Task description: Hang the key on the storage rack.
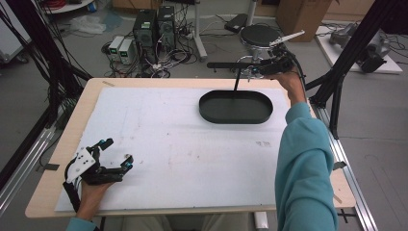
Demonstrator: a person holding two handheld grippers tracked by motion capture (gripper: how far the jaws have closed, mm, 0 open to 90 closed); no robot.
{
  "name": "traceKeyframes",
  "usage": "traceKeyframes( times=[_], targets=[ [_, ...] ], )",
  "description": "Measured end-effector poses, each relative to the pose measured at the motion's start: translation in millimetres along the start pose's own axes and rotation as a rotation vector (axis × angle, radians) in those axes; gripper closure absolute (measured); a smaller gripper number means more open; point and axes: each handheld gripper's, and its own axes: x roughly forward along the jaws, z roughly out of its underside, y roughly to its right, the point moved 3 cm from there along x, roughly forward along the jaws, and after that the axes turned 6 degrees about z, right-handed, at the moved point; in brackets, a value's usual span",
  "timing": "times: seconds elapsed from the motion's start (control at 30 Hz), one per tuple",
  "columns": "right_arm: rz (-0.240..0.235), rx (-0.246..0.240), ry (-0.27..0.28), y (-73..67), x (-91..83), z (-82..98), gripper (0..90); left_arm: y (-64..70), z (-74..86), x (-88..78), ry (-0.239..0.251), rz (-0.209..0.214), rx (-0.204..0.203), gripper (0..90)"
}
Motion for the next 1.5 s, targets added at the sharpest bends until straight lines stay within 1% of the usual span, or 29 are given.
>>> traceKeyframes(
  times=[0.03,0.07,0.1,0.13,0.2,0.27,0.3,0.33,0.37,0.4,0.43,0.5,0.57,0.63,0.7,0.73,0.8,0.87,0.97,1.1,1.2,1.23,1.33,1.4,1.47,1.5],
  targets=[
    [-0.001,0.006,0.019,-2.6,-1.8,-1.3,21.9,0.0,0.0,0.0,0.000,0.000,0.001,1.7],
    [0.002,0.021,0.033,-6.2,-4.3,-2.3,10.9,0.1,0.0,0.1,0.000,0.000,0.002,1.8],
    [0.021,0.046,0.061,-10.8,-6.7,-3.9,0.8,0.2,-0.1,0.3,0.001,0.001,0.001,1.8],
    [0.025,0.057,0.084,-13.5,-9.2,-4.5,0.8,0.1,-0.1,0.4,-0.002,0.002,0.000,1.7],
    [0.000,0.040,0.132,-21.4,-17.1,-4.1,0.7,0.1,-0.1,0.3,-0.002,0.001,-0.001,1.8],
    [0.012,0.034,0.132,-27.7,-24.5,-3.1,0.7,0.0,-0.1,0.0,-0.003,0.002,0.001,1.7],
    [0.005,0.025,0.142,-31.1,-28.6,-2.1,0.7,0.0,-0.1,0.0,-0.001,0.002,-0.002,1.7],
    [-0.006,0.021,0.166,-35.8,-34.9,-0.3,0.7,-0.1,-0.1,0.0,-0.001,0.002,-0.002,1.8],
    [-0.006,0.022,0.178,-38.0,-38.7,1.0,0.7,-0.1,0.0,0.0,-0.001,0.002,-0.002,1.7],
    [-0.017,0.021,0.195,-41.7,-44.6,4.3,0.7,-0.1,0.0,-0.1,0.000,0.002,-0.002,1.8],
    [-0.024,0.020,0.190,-44.2,-47.9,6.4,0.7,-0.1,-0.1,-0.1,0.001,0.002,-0.002,1.8],
    [-0.025,-0.006,0.218,-51.4,-56.4,14.2,0.7,-0.2,-0.1,-0.2,0.004,0.003,-0.006,1.8],
    [-0.046,-0.005,0.222,-59.7,-65.1,25.0,0.7,-0.4,-0.1,-0.1,0.004,0.001,-0.010,1.8],
    [-0.067,-0.004,0.252,-69.4,-74.3,39.1,0.7,-0.4,-0.1,0.2,0.001,0.002,-0.008,1.8],
    [-0.063,-0.014,0.285,-79.8,-83.3,55.7,0.7,-0.3,-0.1,0.4,-0.003,0.000,-0.005,1.8],
    [-0.060,-0.026,0.301,-86.0,-88.0,66.9,0.7,-0.4,-0.1,0.4,-0.004,0.000,-0.005,1.8],
    [-0.061,-0.028,0.319,-94.3,-93.2,82.3,0.7,-0.5,-0.1,0.5,-0.005,-0.001,-0.006,1.8],
    [-0.072,-0.022,0.343,-104.7,-98.0,100.2,0.7,-0.5,-0.1,0.6,-0.007,0.000,-0.006,1.8],
    [-0.066,-0.034,0.354,-115.9,-100.1,119.0,0.7,-0.1,-0.2,0.9,-0.007,0.001,-0.005,1.7],
    [-0.066,-0.015,0.379,-128.6,-95.6,145.6,0.7,-0.4,-0.2,0.7,-0.007,0.001,-0.004,1.7],
    [-0.057,0.002,0.422,-136.0,-87.2,170.1,0.8,-0.6,-0.1,0.7,-0.009,0.003,-0.008,1.8],
    [-0.048,0.005,0.431,-136.4,-83.5,177.5,0.8,-0.5,-0.1,0.6,-0.009,0.003,-0.005,1.8],
    [-0.036,0.048,0.465,-138.5,-71.7,199.3,0.8,0.2,-0.2,0.9,-0.005,0.002,-0.003,1.7],
    [-0.019,0.060,0.458,-139.7,-65.0,210.2,0.8,-0.2,-0.2,0.7,-0.005,0.003,-0.001,1.7],
    [-0.022,0.075,0.479,-140.3,-58.5,219.8,0.7,0.3,-0.1,0.7,-0.004,0.004,-0.003,1.8],
    [-0.019,0.082,0.482,-140.9,-56.4,223.8,0.7,0.3,-0.1,0.7,-0.004,0.004,-0.002,1.7]
  ],
)
